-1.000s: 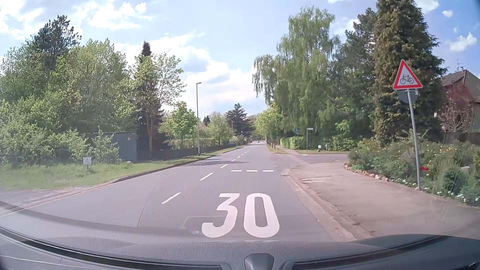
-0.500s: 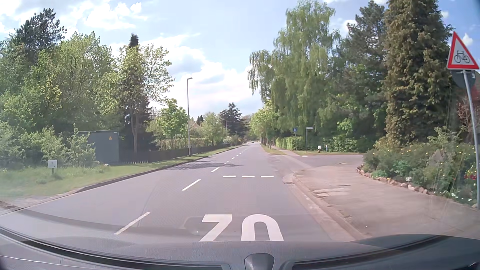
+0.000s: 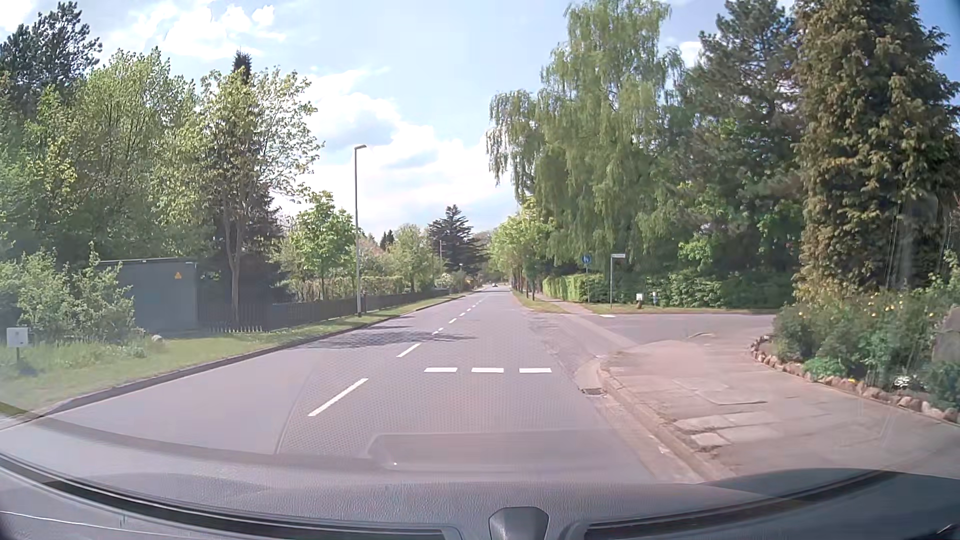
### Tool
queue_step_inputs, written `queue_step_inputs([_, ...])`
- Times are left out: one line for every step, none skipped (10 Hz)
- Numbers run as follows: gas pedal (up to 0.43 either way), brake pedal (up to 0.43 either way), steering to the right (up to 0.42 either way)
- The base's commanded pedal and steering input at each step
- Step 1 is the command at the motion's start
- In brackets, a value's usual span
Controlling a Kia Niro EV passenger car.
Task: Follow the waypoints while adhering to traffic rules and regulations
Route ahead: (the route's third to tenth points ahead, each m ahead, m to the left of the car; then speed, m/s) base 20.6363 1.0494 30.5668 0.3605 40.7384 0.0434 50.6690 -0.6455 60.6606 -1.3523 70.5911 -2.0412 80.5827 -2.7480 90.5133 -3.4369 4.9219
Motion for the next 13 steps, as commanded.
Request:
queue_step_inputs([0.000,0.012,0.025])
queue_step_inputs([0.000,0.012,0.023])
queue_step_inputs([0.000,0.006,0.022])
queue_step_inputs([0.000,0.012,0.021])
queue_step_inputs([0.000,0.006,0.021])
queue_step_inputs([0.000,0.000,0.020])
queue_step_inputs([0.000,0.000,0.020])
queue_step_inputs([0.000,0.000,0.020])
queue_step_inputs([0.000,0.000,0.020])
queue_step_inputs([0.000,0.000,0.019])
queue_step_inputs([0.000,0.000,0.019])
queue_step_inputs([0.000,0.000,0.019])
queue_step_inputs([0.000,0.000,0.019])
